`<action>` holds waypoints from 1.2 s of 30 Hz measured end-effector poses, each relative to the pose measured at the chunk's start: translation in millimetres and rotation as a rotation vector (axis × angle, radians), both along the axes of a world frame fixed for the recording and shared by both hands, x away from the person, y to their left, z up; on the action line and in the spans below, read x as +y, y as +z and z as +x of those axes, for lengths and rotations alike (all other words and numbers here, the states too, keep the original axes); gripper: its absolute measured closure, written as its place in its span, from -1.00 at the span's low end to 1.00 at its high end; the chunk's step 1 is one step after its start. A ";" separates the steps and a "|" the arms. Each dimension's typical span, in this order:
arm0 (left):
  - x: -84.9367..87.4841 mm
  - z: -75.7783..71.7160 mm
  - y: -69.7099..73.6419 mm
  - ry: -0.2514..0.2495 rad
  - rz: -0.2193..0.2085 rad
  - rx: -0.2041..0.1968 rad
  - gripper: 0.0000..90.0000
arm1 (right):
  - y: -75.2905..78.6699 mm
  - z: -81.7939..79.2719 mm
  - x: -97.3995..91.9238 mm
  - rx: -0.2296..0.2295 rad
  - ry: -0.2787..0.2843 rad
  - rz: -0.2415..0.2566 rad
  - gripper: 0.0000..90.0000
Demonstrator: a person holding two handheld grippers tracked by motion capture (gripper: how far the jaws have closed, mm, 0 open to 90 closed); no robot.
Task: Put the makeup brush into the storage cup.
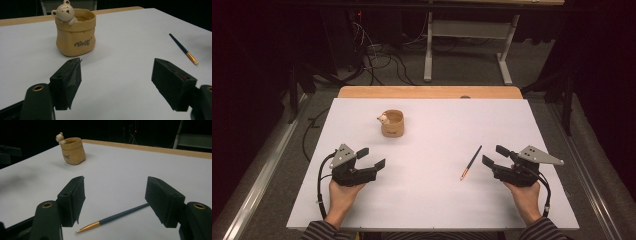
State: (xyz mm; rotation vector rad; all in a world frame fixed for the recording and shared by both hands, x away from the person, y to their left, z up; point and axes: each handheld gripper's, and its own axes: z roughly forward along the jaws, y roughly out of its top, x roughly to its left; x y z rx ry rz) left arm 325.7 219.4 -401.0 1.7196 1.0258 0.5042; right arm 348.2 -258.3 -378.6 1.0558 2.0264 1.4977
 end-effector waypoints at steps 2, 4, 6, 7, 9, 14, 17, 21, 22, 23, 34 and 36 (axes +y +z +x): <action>0.0 0.2 -0.1 0.000 0.000 0.001 -0.45 | 2.5 2.3 6.5 -0.013 0.007 -0.012 -0.24; 0.1 0.4 -0.3 0.001 0.002 0.003 -0.45 | 4.4 4.8 11.6 -0.020 0.017 -0.025 -0.24; 0.3 0.3 -0.2 0.002 0.003 0.004 -0.45 | 6.6 8.3 17.1 -0.021 0.026 -0.037 -0.24; 0.5 0.2 -0.2 0.003 0.003 0.004 -0.45 | 7.8 10.6 20.1 -0.019 0.033 -0.038 -0.24; 0.5 0.6 -0.5 0.005 0.002 0.005 -0.45 | 8.6 11.8 21.8 -0.016 0.034 -0.036 -0.24; -0.2 0.8 -0.8 0.007 0.002 0.007 -0.45 | 15.4 20.0 33.5 -0.018 0.049 -0.030 -0.25; -0.3 0.9 -0.9 0.005 0.004 0.009 -0.45 | 19.2 21.9 39.4 -0.028 0.058 -0.026 -0.25; -0.6 1.4 -1.2 0.004 0.006 0.011 -0.45 | 23.0 24.8 46.4 -0.032 0.073 -0.038 -0.25; -0.7 1.4 -1.3 0.003 0.006 0.012 -0.45 | 24.0 25.8 48.0 -0.034 0.074 -0.043 -0.26; -0.6 1.4 -1.3 0.004 0.006 0.012 -0.45 | 25.1 26.8 49.7 -0.037 0.074 -0.047 -0.26; -0.8 1.0 -1.0 0.004 0.006 0.012 -0.45 | 40.1 40.1 63.8 -0.030 0.091 -0.143 -0.27; -0.6 1.1 -1.1 0.004 0.007 0.012 -0.45 | 41.5 43.5 64.4 -0.021 0.100 -0.167 -0.28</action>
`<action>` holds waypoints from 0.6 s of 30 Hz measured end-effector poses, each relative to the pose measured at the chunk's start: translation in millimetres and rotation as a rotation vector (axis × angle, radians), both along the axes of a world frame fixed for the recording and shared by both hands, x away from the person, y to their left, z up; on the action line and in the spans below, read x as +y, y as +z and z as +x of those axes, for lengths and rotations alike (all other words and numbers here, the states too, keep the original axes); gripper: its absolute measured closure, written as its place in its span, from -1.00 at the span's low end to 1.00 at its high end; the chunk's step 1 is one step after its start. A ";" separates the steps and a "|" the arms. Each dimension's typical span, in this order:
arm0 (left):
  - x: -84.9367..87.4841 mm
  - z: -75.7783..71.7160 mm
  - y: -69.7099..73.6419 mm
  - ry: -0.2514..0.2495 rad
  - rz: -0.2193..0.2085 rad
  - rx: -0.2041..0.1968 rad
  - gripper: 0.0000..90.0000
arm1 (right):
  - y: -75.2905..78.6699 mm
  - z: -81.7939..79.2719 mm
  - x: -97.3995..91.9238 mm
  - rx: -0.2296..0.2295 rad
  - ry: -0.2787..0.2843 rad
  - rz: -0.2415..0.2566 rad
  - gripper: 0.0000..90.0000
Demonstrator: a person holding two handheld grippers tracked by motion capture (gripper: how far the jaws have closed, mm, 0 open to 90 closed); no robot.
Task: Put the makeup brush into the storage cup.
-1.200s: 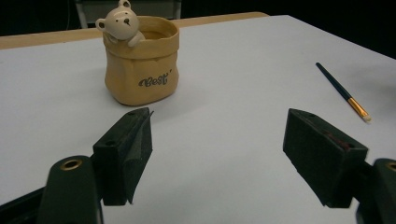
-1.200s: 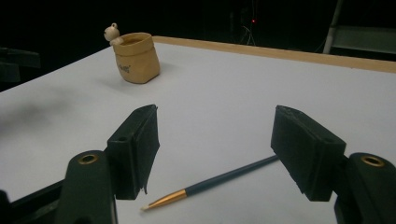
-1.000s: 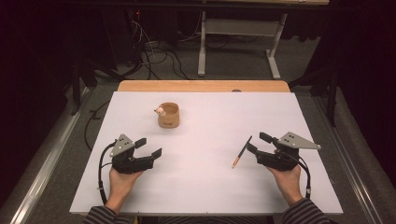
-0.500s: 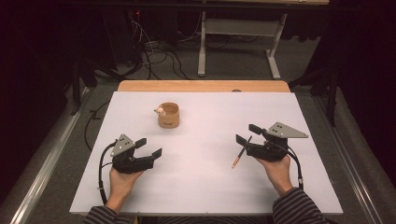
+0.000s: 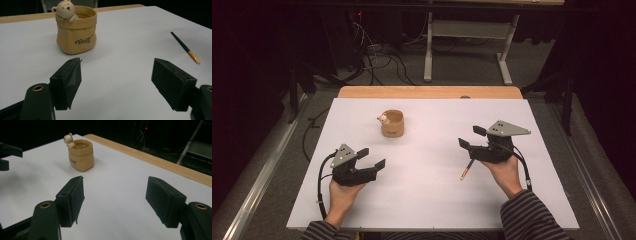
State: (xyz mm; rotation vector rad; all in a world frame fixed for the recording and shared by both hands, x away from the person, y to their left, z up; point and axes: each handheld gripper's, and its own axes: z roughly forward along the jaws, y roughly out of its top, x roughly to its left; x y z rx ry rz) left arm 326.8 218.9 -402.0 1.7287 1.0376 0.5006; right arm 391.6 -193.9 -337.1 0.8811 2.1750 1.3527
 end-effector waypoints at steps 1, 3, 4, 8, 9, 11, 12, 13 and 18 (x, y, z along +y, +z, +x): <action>0.0 0.0 0.0 0.000 0.000 0.000 -0.45 | 0.0 0.0 0.0 0.000 0.000 0.000 -0.28; 0.0 -0.1 0.0 -0.001 0.001 0.000 -0.45 | 1.5 2.9 0.4 0.022 0.004 -0.030 -0.31; 0.0 -0.3 0.2 -0.001 0.000 -0.001 -0.45 | 2.3 4.8 1.2 0.036 0.009 -0.047 -0.32; 0.1 -0.3 0.3 -0.001 -0.001 -0.002 -0.45 | 4.0 8.2 0.7 0.058 0.026 -0.065 -0.31; 0.1 -0.3 0.3 -0.001 -0.001 -0.002 -0.45 | 4.0 8.2 0.7 0.058 0.026 -0.065 -0.31; 0.2 -0.4 0.3 -0.002 0.001 -0.001 -0.45 | 4.7 11.4 -0.9 0.083 0.028 -0.079 -0.31; 0.2 -0.4 0.3 -0.001 0.002 -0.001 -0.45 | 5.1 12.7 -1.9 0.089 0.030 -0.099 -0.32; 0.2 -0.4 0.3 -0.001 0.002 -0.001 -0.45 | 5.6 13.7 -2.2 0.099 0.027 -0.119 -0.32; 0.0 -0.4 0.2 -0.002 0.005 0.000 -0.45 | 12.1 19.3 -5.0 0.139 0.027 -0.207 -0.33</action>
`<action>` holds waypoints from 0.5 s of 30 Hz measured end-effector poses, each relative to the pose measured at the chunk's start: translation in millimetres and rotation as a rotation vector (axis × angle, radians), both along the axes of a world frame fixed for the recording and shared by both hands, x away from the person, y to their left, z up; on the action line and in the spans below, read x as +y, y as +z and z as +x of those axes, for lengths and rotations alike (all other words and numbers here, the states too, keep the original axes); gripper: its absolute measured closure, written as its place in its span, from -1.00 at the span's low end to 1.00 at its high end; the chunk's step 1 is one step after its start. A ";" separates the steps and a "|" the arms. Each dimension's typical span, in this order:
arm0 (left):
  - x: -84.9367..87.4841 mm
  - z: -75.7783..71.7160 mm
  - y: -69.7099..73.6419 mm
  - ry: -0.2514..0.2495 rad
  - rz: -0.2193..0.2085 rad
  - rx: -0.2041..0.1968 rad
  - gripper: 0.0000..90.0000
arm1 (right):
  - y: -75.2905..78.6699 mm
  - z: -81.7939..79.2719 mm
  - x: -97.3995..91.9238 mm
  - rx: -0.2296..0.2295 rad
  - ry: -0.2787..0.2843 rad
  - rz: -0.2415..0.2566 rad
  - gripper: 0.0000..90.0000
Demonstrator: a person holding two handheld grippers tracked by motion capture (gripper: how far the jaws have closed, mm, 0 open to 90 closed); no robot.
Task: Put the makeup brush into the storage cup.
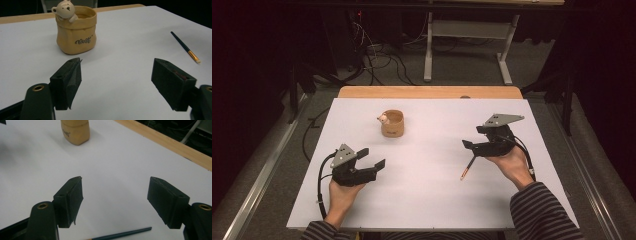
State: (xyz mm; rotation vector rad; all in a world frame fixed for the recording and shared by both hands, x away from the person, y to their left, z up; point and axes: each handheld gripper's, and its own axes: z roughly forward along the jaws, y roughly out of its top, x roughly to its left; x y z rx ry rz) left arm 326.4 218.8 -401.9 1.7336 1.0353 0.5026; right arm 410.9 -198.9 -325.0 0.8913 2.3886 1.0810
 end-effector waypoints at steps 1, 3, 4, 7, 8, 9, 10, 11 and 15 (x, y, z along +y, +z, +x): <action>-0.1 0.1 -0.1 0.000 0.000 0.000 -0.45 | 1.2 1.0 -0.6 -0.003 0.006 -0.022 -0.33; -0.1 -0.1 0.1 0.001 0.000 0.000 -0.45 | 3.8 1.6 -1.2 0.018 0.011 -0.046 -0.33; -0.1 -0.1 0.1 0.001 0.000 0.000 -0.45 | 3.8 1.6 -1.2 0.018 0.011 -0.046 -0.33; -0.2 -0.2 0.3 0.001 0.001 0.001 -0.44 | 5.1 4.3 -3.5 0.032 0.004 -0.084 -0.35; -0.2 -0.3 0.3 0.000 0.000 0.000 -0.44 | 5.1 4.5 -3.9 0.038 0.005 -0.088 -0.36; -0.2 -0.2 0.2 0.000 0.000 0.001 -0.44 | 5.2 4.9 -4.1 0.037 0.009 -0.098 -0.36; -0.2 -0.2 0.2 0.000 0.000 0.001 -0.44 | 5.2 4.9 -4.1 0.037 0.009 -0.098 -0.36; -0.1 0.2 0.0 0.000 0.000 0.003 -0.44 | 5.1 5.6 -4.0 0.050 0.020 -0.118 -0.36; -0.2 0.0 0.1 0.000 -0.001 0.002 -0.44 | 5.0 7.4 -4.1 0.063 0.033 -0.151 -0.37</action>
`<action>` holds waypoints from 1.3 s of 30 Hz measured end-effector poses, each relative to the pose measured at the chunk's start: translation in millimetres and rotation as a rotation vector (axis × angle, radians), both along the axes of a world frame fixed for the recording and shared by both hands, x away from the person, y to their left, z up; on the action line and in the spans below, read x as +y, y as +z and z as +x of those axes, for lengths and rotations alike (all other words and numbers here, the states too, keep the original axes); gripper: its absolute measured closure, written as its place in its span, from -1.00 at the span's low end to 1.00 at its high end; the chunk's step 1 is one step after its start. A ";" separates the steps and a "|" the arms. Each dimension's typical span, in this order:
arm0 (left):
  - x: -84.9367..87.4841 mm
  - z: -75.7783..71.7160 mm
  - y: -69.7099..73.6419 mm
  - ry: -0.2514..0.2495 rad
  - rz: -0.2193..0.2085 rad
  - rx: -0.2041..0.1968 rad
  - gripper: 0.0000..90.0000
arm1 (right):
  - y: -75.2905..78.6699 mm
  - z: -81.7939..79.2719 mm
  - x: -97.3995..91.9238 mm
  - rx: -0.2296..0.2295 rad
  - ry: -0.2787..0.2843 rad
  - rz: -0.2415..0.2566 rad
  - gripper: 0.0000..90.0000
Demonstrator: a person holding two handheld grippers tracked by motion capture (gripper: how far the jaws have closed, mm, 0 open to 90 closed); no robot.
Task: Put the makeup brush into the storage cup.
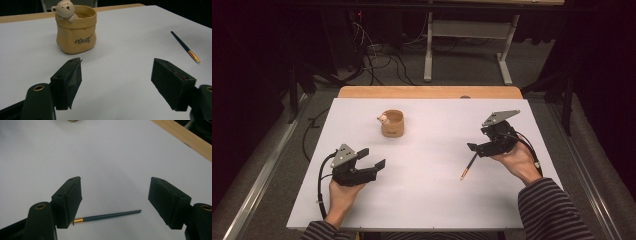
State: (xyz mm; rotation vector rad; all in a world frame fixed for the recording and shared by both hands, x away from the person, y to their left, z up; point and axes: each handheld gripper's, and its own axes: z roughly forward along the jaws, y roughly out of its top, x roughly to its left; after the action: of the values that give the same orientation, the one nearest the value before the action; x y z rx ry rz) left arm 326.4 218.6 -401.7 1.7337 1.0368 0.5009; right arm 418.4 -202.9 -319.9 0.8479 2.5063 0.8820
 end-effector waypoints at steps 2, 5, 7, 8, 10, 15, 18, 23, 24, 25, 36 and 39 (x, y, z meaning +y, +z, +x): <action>0.1 0.0 0.0 0.000 0.000 0.000 -0.44 | -0.2 0.9 -0.3 0.002 0.004 -0.017 -0.38; 0.1 0.2 0.0 0.000 -0.002 0.002 -0.44 | 0.1 1.6 -0.4 0.014 0.018 -0.050 -0.34; 0.1 0.2 0.0 0.000 0.001 0.003 -0.44 | 0.6 2.2 0.2 0.019 0.035 -0.078 -0.34; 0.0 0.2 0.0 -0.001 0.001 0.003 -0.44 | 0.7 2.3 0.9 0.020 0.047 -0.091 -0.33; -0.1 0.1 0.0 0.000 0.000 0.002 -0.44 | 1.2 2.4 2.1 0.022 0.063 -0.109 -0.34; 0.1 0.4 -0.2 0.000 0.002 0.004 -0.44 | -1.5 2.4 5.4 0.032 0.107 -0.164 -0.39; -0.3 0.5 -0.4 0.001 0.003 0.005 -0.44 | -5.0 3.3 7.4 0.040 0.129 -0.193 -0.43; 0.0 0.7 -0.5 0.002 -0.001 0.006 -0.44 | -8.5 5.8 8.7 0.047 0.143 -0.203 -0.45; -0.1 1.0 -0.7 0.002 -0.001 0.007 -0.44 | -9.9 6.5 9.4 0.057 0.144 -0.209 -0.45; -0.2 1.0 -0.7 0.001 -0.001 0.007 -0.44 | -10.8 7.6 9.1 0.057 0.153 -0.203 -0.46; -0.5 1.5 -1.1 -0.001 0.005 0.009 -0.44 | -20.3 11.8 8.2 0.089 0.166 -0.234 -0.50; -0.7 1.5 -1.3 -0.001 0.006 0.010 -0.44 | -22.4 12.9 7.2 0.101 0.169 -0.236 -0.51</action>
State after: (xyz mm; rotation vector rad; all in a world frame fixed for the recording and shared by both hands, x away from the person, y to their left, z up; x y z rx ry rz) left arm 327.9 218.0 -403.0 1.7438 1.0424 0.4962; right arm 431.2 -195.8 -342.3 0.6264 2.7334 0.5880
